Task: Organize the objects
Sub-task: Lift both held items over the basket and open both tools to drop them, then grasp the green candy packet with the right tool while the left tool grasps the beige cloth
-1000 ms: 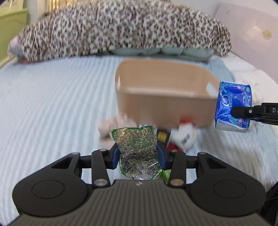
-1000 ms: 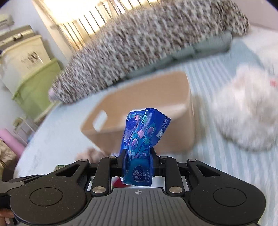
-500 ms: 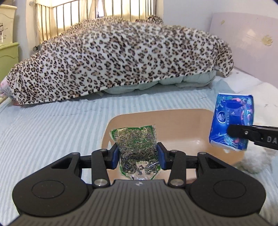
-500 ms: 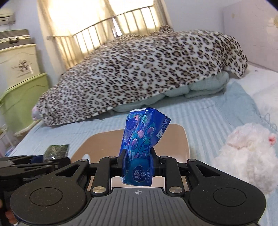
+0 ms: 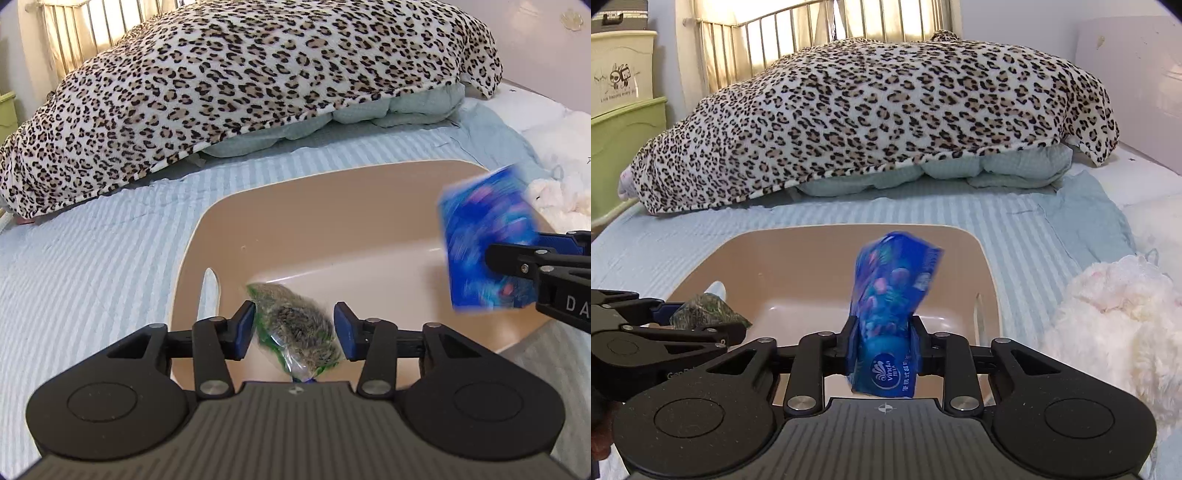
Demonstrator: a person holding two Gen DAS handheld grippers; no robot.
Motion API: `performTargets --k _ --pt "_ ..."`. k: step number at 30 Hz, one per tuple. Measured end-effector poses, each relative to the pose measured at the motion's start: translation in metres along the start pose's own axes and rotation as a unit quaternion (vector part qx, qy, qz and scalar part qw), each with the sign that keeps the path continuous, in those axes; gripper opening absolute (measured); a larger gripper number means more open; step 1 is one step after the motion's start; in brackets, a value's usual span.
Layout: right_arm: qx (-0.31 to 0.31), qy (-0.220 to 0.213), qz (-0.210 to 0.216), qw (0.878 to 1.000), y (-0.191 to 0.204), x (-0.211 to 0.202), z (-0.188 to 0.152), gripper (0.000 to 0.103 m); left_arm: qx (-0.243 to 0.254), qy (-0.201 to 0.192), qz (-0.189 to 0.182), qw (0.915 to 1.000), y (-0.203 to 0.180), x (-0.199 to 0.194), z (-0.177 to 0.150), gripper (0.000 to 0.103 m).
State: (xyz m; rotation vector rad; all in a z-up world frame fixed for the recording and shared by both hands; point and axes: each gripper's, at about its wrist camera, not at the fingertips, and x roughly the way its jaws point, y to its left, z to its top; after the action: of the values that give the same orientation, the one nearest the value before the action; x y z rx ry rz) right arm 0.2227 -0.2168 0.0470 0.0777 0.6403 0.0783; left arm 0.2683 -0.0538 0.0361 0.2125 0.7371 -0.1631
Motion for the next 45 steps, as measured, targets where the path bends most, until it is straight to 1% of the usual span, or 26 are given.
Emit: performTargets --k 1,2,3,4,6,7,8,9,13,16,18,22,25,28,32,35,37,41,42,45 --pt "-0.003 -0.006 -0.002 1.000 0.001 -0.004 0.001 0.046 -0.003 -0.003 -0.002 1.0000 0.001 -0.005 0.001 0.069" --pt "-0.008 -0.012 0.000 1.000 0.003 -0.009 0.002 0.052 -0.006 -0.009 -0.003 0.9999 0.002 -0.011 0.002 0.074" --pt "-0.013 -0.015 0.003 1.000 0.003 -0.013 0.003 0.069 -0.005 -0.017 -0.002 0.9998 0.003 -0.018 0.003 0.077" --pt "-0.018 -0.016 0.007 1.000 0.005 -0.018 0.004 0.078 -0.003 -0.022 -0.002 0.9997 0.004 -0.026 0.004 0.078" --pt "-0.027 -0.024 0.012 0.999 0.008 -0.029 0.005 0.079 0.001 -0.030 -0.004 0.9995 0.006 -0.040 0.004 0.083" --pt "-0.035 -0.024 0.014 0.999 0.011 -0.034 0.004 0.084 -0.001 -0.034 -0.003 0.9994 0.008 -0.047 0.004 0.087" --pt "-0.041 -0.023 0.016 0.999 0.013 -0.039 0.003 0.088 -0.003 -0.035 -0.001 0.9994 0.010 -0.053 0.003 0.088" --pt "-0.046 -0.022 0.017 0.999 0.016 -0.044 0.002 0.094 -0.006 -0.035 0.000 0.9994 0.012 -0.059 0.001 0.091" --pt "-0.055 -0.018 0.027 0.998 0.023 -0.061 -0.002 0.103 -0.008 -0.029 -0.004 0.9996 0.023 -0.078 -0.008 0.091" --pt "-0.059 -0.010 0.033 0.998 0.027 -0.070 -0.009 0.103 -0.007 -0.018 -0.001 0.9998 0.033 -0.084 -0.019 0.091" --pt "-0.056 0.004 0.039 0.998 0.027 -0.072 -0.014 0.103 -0.009 -0.009 0.001 0.9999 0.040 -0.085 -0.026 0.091" --pt "-0.052 0.046 0.053 0.996 0.029 -0.068 -0.028 0.103 -0.012 0.018 0.007 0.9997 0.053 -0.079 -0.041 0.091" --pt "-0.058 0.077 0.062 0.993 0.035 -0.062 -0.043 0.103 -0.010 0.027 0.013 0.9995 0.062 -0.077 -0.052 0.091" --pt "-0.065 0.112 0.075 0.989 0.043 -0.054 -0.060 0.103 -0.008 0.034 0.010 0.9993 0.070 -0.071 -0.063 0.091" --pt "-0.067 0.154 0.093 0.981 0.054 -0.042 -0.079 0.103 0.000 0.048 -0.004 0.9988 0.076 -0.062 -0.076 0.091" --pt "-0.073 0.171 0.106 0.977 0.063 -0.035 -0.089 0.103 0.010 0.044 -0.017 0.9988 0.077 -0.059 -0.086 0.091" --pt "-0.080 0.181 0.117 0.973 0.071 -0.029 -0.095 0.103 0.017 0.043 -0.019 0.9987 0.076 -0.054 -0.091 0.091" --pt "-0.091 0.205 0.124 0.967 0.083 -0.015 -0.104 0.103 0.022 0.054 -0.023 0.9980 0.074 -0.043 -0.099 0.091" --pt "-0.090 0.211 0.125 0.965 0.085 -0.012 -0.107 0.102 0.020 0.054 -0.028 0.9979 0.075 -0.041 -0.100 0.091" --pt "-0.087 0.227 0.122 0.962 0.088 -0.003 -0.113 0.093 0.016 0.052 -0.045 0.9975 0.077 -0.034 -0.101 0.089"
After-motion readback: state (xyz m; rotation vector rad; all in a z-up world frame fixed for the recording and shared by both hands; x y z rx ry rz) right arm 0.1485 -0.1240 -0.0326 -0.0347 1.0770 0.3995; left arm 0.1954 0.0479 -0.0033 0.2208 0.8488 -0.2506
